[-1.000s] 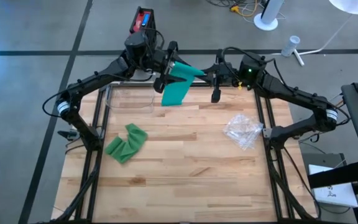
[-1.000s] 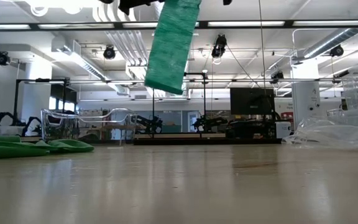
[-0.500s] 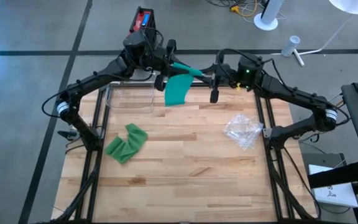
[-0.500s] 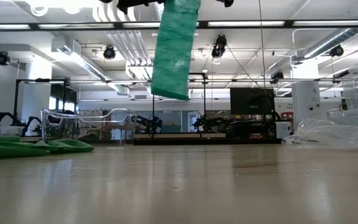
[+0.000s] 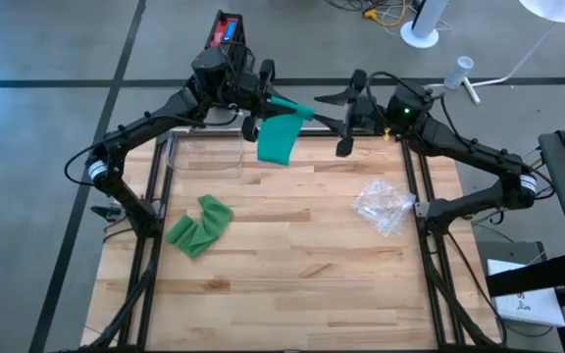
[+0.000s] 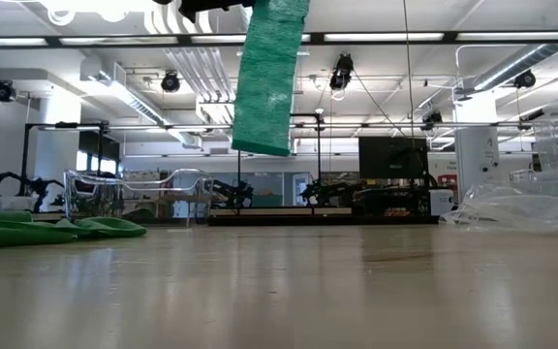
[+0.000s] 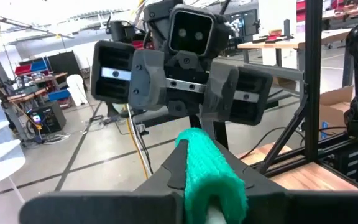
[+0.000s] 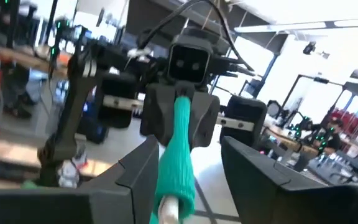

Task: Roll bandage
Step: Roll the blue bandage

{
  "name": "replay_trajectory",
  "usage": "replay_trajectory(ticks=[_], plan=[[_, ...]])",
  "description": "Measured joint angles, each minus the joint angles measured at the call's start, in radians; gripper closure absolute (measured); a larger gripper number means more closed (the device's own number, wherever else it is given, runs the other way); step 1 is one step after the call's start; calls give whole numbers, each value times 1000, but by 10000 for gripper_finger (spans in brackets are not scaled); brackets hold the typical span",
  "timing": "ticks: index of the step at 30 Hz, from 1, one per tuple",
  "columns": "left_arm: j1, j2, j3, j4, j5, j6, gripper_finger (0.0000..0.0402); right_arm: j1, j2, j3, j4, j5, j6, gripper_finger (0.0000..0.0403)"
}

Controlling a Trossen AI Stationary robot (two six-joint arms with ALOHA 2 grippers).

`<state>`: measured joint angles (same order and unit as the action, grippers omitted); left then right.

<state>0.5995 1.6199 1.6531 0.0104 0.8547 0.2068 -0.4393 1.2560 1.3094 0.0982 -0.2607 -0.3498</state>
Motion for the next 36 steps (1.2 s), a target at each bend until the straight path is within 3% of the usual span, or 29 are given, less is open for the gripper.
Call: replay_trajectory(ticks=[4, 10, 12, 26, 36], plan=[[-1, 0, 0, -4, 0, 2, 379, 0, 39, 1, 18, 0, 42, 268], [0, 0, -1, -28, -5, 2, 378, 0, 54, 7, -53, -1, 40, 379], [0, -1, -2, -32, -4, 9, 379, 0, 48, 8, -77, 1, 35, 391], [-4, -4, -4, -34, -20, 21, 375, 3, -3, 13, -211, 52, -47, 387], [-1, -17, 4, -29, 7, 37, 373, 0, -39, 8, -169, 58, -56, 285]])
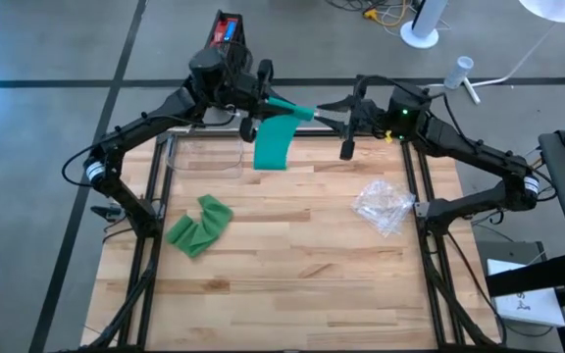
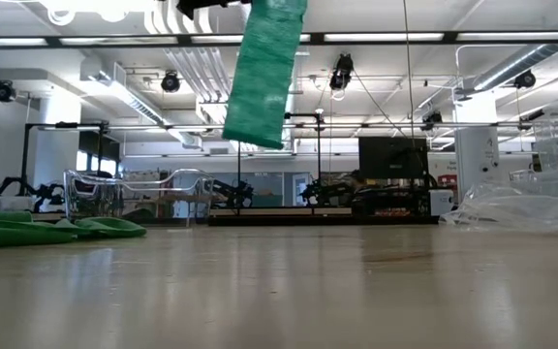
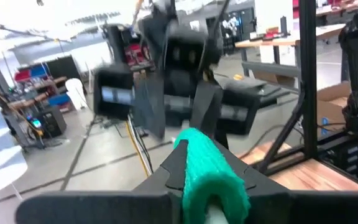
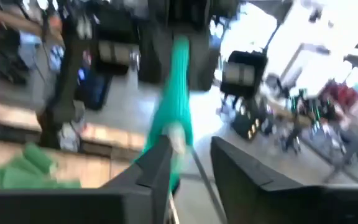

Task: Roll bandage
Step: Roll the blue bandage

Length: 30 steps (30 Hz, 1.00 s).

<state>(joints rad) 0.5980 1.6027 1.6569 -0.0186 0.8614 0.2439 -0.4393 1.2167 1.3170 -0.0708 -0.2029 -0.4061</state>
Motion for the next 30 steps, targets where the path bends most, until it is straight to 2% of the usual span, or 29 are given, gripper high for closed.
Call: replay_trajectory(ticks=[7, 10, 13, 17, 20, 23, 30], plan=[[0, -1, -1, -15, -7, 19, 373, 4, 13, -2, 85, -10, 22, 206], [-2, 0, -3, -28, -8, 42, 371, 5, 25, -2, 131, -54, 58, 181], [-2, 0, -3, -28, -9, 46, 376, 4, 48, -2, 164, -113, 104, 163], [-3, 0, -3, -30, -11, 53, 372, 5, 88, -3, 165, -121, 131, 154], [-9, 1, -3, -30, -4, 54, 368, 4, 115, -3, 160, -118, 148, 163], [-15, 1, -3, -30, 23, 58, 371, 3, 131, -1, 161, -107, 138, 189], [-21, 1, -3, -26, 27, 59, 368, 5, 141, 14, 155, -95, 109, 289]])
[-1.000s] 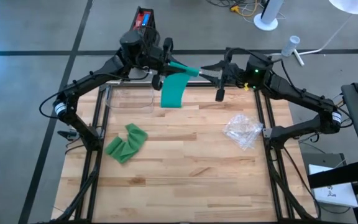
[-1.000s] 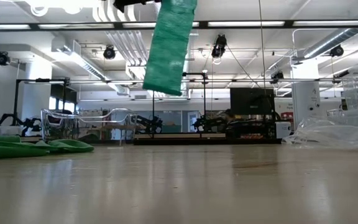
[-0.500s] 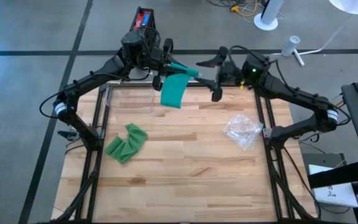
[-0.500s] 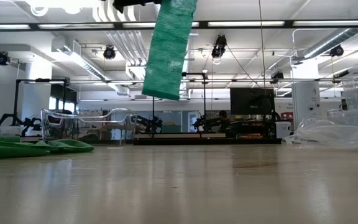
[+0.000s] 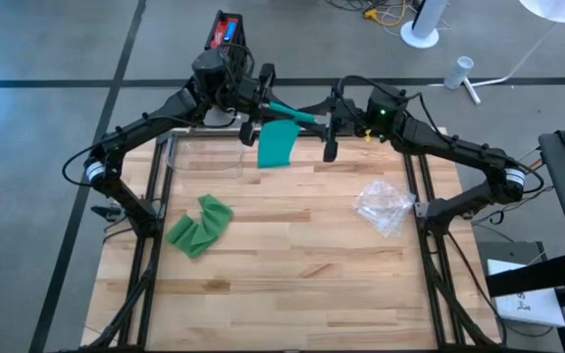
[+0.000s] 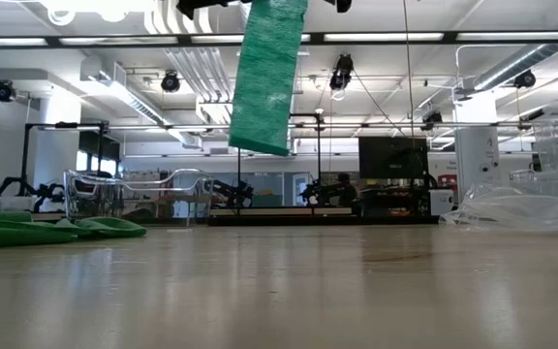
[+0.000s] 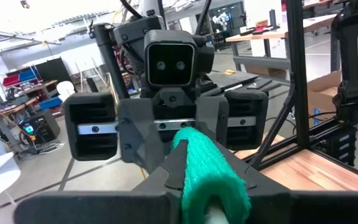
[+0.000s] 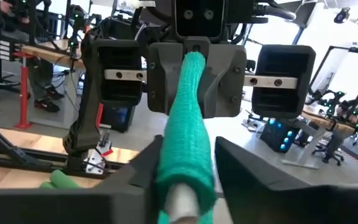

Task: Roll bandage
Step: Roll the blue bandage

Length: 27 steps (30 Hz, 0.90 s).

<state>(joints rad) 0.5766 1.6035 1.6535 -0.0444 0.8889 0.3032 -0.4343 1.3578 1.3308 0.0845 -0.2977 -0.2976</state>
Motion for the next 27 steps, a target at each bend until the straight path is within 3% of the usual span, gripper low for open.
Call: replay_trajectory(ticks=[5, 7, 11, 27], plan=[[-1, -3, 0, 1, -1, 0, 370, 0, -16, 0, -25, 4, -28, 373], [-2, -5, 0, 2, -6, 0, 373, 1, -20, 0, -26, 6, -46, 387], [-3, -7, 0, 17, -69, -9, 359, 1, -34, 0, -19, 14, -52, 384], [33, -19, -1, -8, -67, -46, 189, -1, -125, -111, 167, 11, -44, 388]])
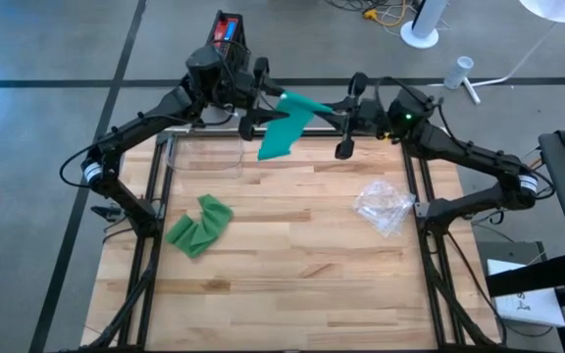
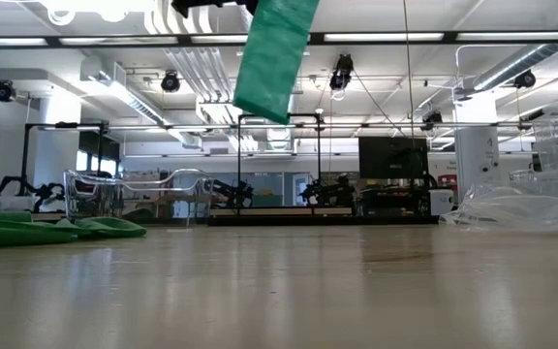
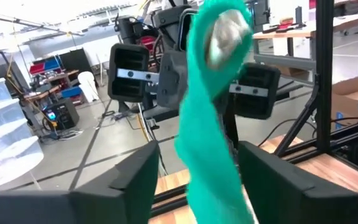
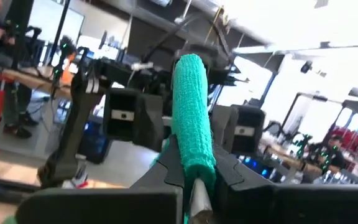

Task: Roll bandage
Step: Roll the blue bandage

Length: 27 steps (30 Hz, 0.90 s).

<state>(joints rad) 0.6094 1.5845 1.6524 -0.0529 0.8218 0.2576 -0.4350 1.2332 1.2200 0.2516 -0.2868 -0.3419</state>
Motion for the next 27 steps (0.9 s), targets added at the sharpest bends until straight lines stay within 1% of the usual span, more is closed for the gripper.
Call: replay_trajectory(ticks=[4, 7, 11, 13, 15, 17, 20, 22, 23, 24, 27], plan=[[0, 0, 0, 4, 7, -32, 164, 0, 0, -14, 1, 2, -58, 388], [-2, 1, 0, 4, 7, -44, 152, 0, 3, -14, 32, 0, -72, 388], [-4, 1, 0, 6, 7, -44, 147, 0, 6, -15, 24, 1, -80, 388], [-5, 1, 0, 6, 6, -29, 154, 0, 6, -15, 26, 0, -51, 388], [-5, 1, -2, 8, 3, -15, 175, 0, 6, -15, 18, -1, -7, 388], [-6, 1, -7, 7, -2, 2, 212, 0, 6, -15, 0, -2, 41, 388], [-6, 2, -12, 6, -13, 21, 292, 0, 5, -15, -20, -13, 95, 388], [-6, 2, -12, 7, -33, 40, 358, 0, 5, -15, -30, -48, 140, 383], [-6, 2, -12, 7, -45, 49, 379, 0, 5, -15, -31, -75, 171, 378], [-5, 2, -14, 8, -54, 52, 388, 0, 4, -15, -31, -103, 200, 375], [-2, 2, -38, 17, -72, 77, 389, -1, 1, -15, -25, -183, 280, 374]])
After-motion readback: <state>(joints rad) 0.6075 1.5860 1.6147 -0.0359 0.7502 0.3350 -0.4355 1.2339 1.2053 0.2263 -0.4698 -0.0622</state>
